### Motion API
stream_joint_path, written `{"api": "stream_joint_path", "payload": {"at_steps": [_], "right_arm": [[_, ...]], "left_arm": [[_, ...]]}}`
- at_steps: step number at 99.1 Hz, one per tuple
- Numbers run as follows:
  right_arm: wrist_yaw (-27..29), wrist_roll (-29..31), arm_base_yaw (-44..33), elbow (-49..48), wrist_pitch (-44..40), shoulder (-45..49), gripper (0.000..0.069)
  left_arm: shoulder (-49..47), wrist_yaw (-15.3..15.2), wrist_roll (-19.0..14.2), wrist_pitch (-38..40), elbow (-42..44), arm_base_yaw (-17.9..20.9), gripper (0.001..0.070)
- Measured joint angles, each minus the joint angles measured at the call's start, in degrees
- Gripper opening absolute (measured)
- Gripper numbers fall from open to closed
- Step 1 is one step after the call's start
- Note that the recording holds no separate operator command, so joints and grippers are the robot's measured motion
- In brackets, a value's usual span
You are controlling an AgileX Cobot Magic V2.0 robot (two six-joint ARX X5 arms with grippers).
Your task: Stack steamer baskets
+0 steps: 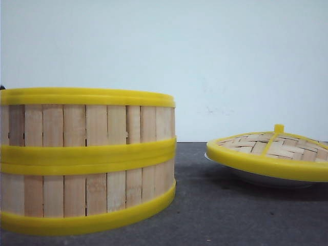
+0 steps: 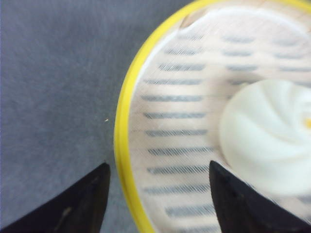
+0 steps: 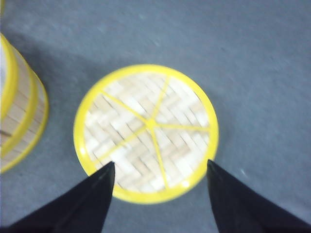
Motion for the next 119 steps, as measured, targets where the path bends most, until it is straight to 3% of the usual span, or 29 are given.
{"api": "stream_joint_path", "payload": {"at_steps": [9,26,36,64,87,104,119], "right_arm": [[0.15,0.76,-0.39,-1.77,-2.62,-3.08,0.0365],[0.15,3.19,-0.37,-3.93,-5.35,-7.5,0.0365],[0.13,4.59,-0.37,-5.6,-5.99,-9.57,0.0365],[0.13,6.47,-0.37,-6.95,-7.52,-11.32,0.0365],[0.13,6.6,-0.37,-6.95,-7.96,-11.32,0.0365],[0.13,6.6,-0.37,-6.95,-7.96,-11.32,0.0365],[0.13,6.58,-0.37,-6.95,-7.69,-11.3,0.0365]], "left_arm": [[2.49,0.0,0.0,-0.07,0.79,0.0,0.0332],[3.76,-1.29,-0.24,0.31,1.27,0.48,0.0098],[3.76,-1.49,-0.31,1.16,1.29,0.37,0.0039],[3.78,-2.47,0.11,-0.85,3.23,0.09,0.0028],[4.09,-1.57,1.25,-8.63,15.78,0.31,0.0028],[4.09,1.57,1.64,-16.44,26.88,0.31,0.0028],[3.72,10.01,1.81,-24.76,34.4,-0.33,0.0028]]}}
